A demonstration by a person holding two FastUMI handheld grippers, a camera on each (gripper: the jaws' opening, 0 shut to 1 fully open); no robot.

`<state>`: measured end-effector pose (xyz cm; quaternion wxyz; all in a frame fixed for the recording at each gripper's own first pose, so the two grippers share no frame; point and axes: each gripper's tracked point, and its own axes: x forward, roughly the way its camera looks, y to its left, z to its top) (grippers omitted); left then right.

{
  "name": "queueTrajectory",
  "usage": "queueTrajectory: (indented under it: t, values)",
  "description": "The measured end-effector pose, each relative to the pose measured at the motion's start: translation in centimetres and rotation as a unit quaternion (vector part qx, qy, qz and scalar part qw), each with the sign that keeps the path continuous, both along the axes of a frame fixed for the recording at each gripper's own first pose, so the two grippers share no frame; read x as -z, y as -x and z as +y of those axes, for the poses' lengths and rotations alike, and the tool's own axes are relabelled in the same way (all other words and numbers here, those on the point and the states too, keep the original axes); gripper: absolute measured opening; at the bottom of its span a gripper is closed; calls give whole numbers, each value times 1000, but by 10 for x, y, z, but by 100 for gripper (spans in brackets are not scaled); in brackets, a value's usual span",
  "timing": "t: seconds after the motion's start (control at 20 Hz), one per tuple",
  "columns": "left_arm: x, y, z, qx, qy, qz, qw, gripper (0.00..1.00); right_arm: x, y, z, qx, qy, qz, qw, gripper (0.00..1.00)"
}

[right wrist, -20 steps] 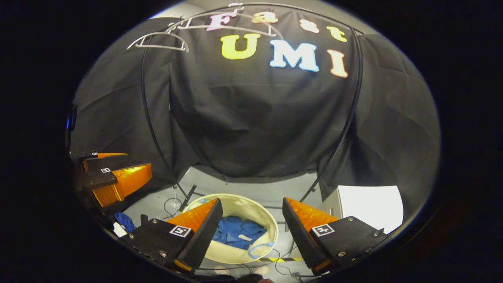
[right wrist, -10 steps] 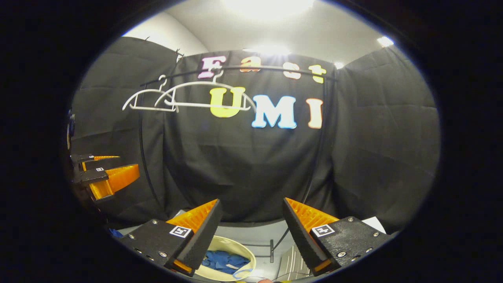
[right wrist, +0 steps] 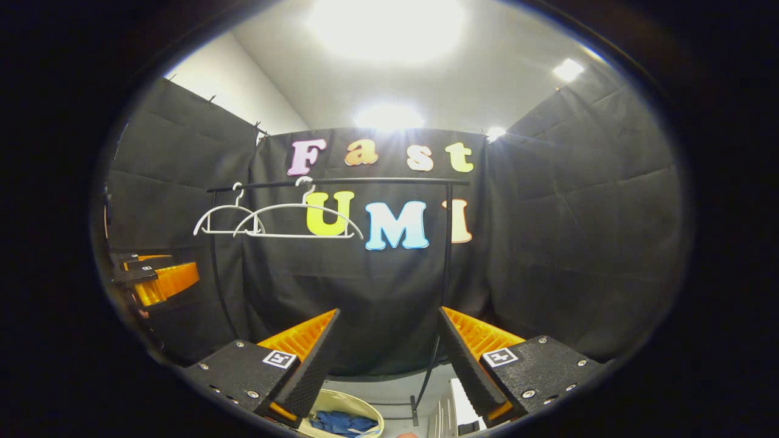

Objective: Grasp the clothes on the hanger with both hands and then place them into the laundry hamper below.

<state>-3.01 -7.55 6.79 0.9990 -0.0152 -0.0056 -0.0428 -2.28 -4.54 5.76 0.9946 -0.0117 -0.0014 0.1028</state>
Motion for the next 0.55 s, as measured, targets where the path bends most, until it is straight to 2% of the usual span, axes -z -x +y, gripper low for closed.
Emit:
queueTrajectory:
  t: [0.15,0.55]
  values:
    - [-3,12,3,-16,-6,-5,1000,94,-4,11,-22,12,-14,-25,1000,95]
    - [-11,52,9,-34,-9,-15,999,94,6,34,-52,28,-18,-16,999,95]
